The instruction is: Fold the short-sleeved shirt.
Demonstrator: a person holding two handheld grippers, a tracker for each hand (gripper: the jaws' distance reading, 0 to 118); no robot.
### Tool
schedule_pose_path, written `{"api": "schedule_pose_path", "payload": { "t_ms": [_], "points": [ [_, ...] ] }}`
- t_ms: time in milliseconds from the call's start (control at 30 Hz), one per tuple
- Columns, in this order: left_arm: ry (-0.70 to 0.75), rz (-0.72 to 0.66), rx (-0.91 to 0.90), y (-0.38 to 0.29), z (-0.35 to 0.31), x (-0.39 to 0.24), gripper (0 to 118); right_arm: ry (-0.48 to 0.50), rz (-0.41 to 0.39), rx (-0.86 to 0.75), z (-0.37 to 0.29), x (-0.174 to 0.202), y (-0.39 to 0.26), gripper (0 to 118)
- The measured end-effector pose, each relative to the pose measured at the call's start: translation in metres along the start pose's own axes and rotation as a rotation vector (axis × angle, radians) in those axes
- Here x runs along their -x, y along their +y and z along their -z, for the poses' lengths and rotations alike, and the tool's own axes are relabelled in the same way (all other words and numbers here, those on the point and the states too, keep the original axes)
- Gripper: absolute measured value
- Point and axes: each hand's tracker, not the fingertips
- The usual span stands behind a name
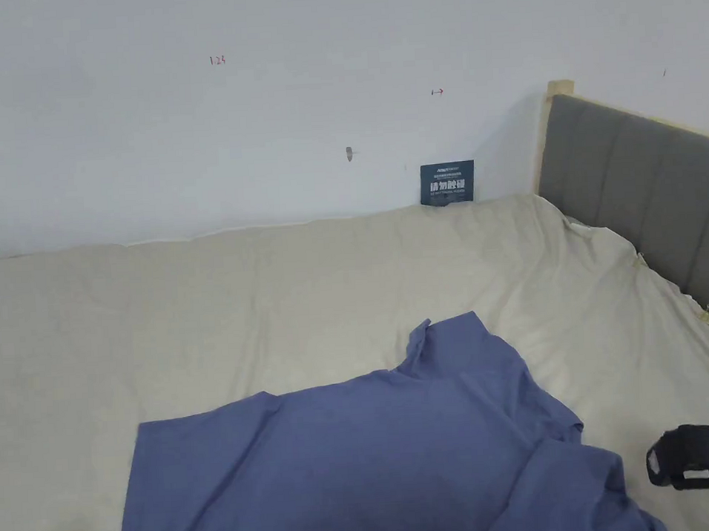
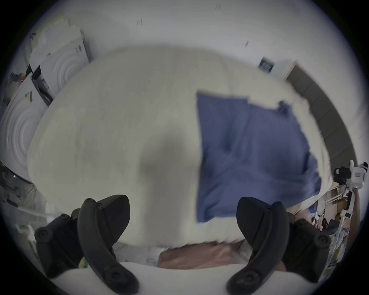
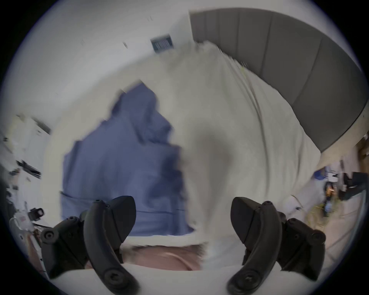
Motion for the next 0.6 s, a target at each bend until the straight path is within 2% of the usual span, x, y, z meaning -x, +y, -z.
{"api": "schedule_pose_path", "payload": {
  "t_ms": [33, 67, 133, 167, 200, 233, 333, 400, 500, 600],
  "points": [
    [-0.027, -0.004, -0.111, -0.002, -0.014, -0.006, 109, 0.067, -0.004, -0.055, -0.011, 0.010, -0.004, 90],
    [-0.062, -0.007, -0.199, -0.005, -0.026, -0.011, 105, 0.128, -0.019, -0.103, -0.019, 0.019, -0.008, 75],
    [-0.109, -0.035, -0.355, -0.015, -0.046, -0.020, 76, 0.202, -0.044, -0.224, -0.039, 0.049, -0.027, 22],
    [-0.119, -0.043, -0.402, -0.018, -0.051, -0.023, 51, 0.224, -0.063, -0.266, -0.042, 0.058, -0.032, 3],
    [-0.107, -0.053, -0.442, -0.022, -0.056, -0.028, 8, 0.243, -0.072, -0.320, -0.046, 0.066, -0.040, 3],
    [-0.098, -0.062, -0.468, -0.025, -0.058, -0.034, 0, 0.258, -0.080, -0.393, -0.047, 0.072, -0.049, 3],
    [-0.132, -0.070, -0.568, -0.038, -0.055, -0.026, 0, 0.314, -0.115, -0.526, -0.054, 0.088, -0.073, 2],
    [-0.052, -0.053, -0.638, -0.049, -0.057, -0.032, 0, 0.322, -0.109, -0.618, -0.058, 0.095, -0.090, 2],
    [-0.075, -0.075, -0.657, -0.058, -0.058, -0.031, 0, 0.324, -0.117, -0.629, -0.059, 0.103, -0.103, 2],
    [-0.068, -0.080, -0.631, -0.056, -0.053, -0.026, 0, 0.315, -0.222, -0.620, -0.058, 0.111, -0.098, 2]
  ]
}}
